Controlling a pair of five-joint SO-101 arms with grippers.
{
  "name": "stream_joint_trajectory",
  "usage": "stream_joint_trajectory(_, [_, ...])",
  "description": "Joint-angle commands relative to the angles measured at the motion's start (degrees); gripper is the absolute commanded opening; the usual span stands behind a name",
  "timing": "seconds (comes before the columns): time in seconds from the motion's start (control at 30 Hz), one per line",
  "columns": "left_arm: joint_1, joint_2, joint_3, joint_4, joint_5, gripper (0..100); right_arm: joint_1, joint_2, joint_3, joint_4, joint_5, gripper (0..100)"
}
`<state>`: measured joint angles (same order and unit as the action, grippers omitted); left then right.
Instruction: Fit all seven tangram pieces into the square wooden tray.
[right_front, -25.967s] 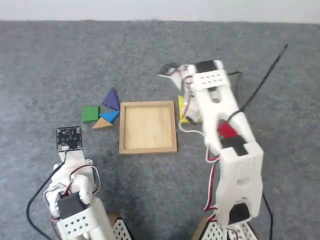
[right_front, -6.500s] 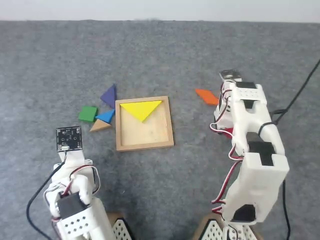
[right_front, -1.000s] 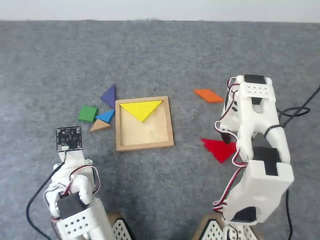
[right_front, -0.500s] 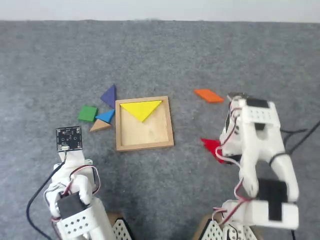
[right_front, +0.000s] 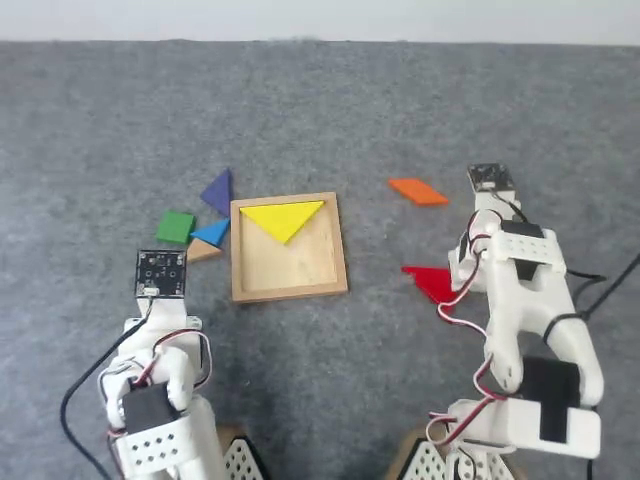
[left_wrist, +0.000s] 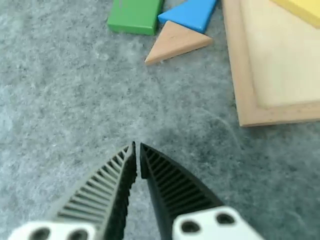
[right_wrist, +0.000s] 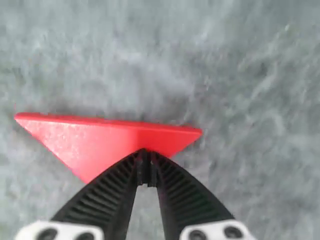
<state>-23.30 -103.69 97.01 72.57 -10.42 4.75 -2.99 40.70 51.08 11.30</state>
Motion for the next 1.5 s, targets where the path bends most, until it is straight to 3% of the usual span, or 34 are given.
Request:
stream_joint_trajectory(0.0, [0.44, -1.05, -0.66, 0.18, -0.26, 2, -0.13, 1.98, -3.69, -3.38, 0.53, 0.7])
stream_joint_trajectory(0.4, [0.44, -1.05, -1.27, -2.29, -0.26, 2, -9.80, 0.92, -14.15, -2.59, 0.79, 0.7])
stream_joint_trajectory(0.53, [0.70, -1.05, -2.59, -10.73, -0.26, 2, -8.57, -4.35, -17.76, 6.73, 0.53, 0.9])
stream_joint_trajectory(0.77, [0.70, -1.05, -4.44, -38.33, -3.52, 2, -5.93, -22.73, -14.24, 21.93, 0.26, 0.9])
stream_joint_trajectory(0.87, [1.41, -1.05, -6.90, -41.32, -4.13, 2, -7.16, -33.89, -3.60, 16.84, -2.64, 0.8])
stream_joint_trajectory(1.03, [1.93, 0.44, -15.52, -31.74, -4.13, 6, -10.86, -46.11, 18.29, -3.56, -3.87, 0.9])
stream_joint_trajectory(1.13, [3.87, 9.05, -22.46, -28.04, -4.13, 15, -10.77, -46.73, 22.42, -7.52, -4.04, 0.9])
stream_joint_trajectory(1.2, [4.92, 19.34, -28.26, -27.78, -3.34, 16, -11.12, -46.73, 24.35, -7.78, -4.04, 0.9])
stream_joint_trajectory(1.47, [11.34, 73.58, -57.54, -20.66, -2.73, 16, -10.68, -46.81, 27.43, -12.26, -3.96, 0.9])
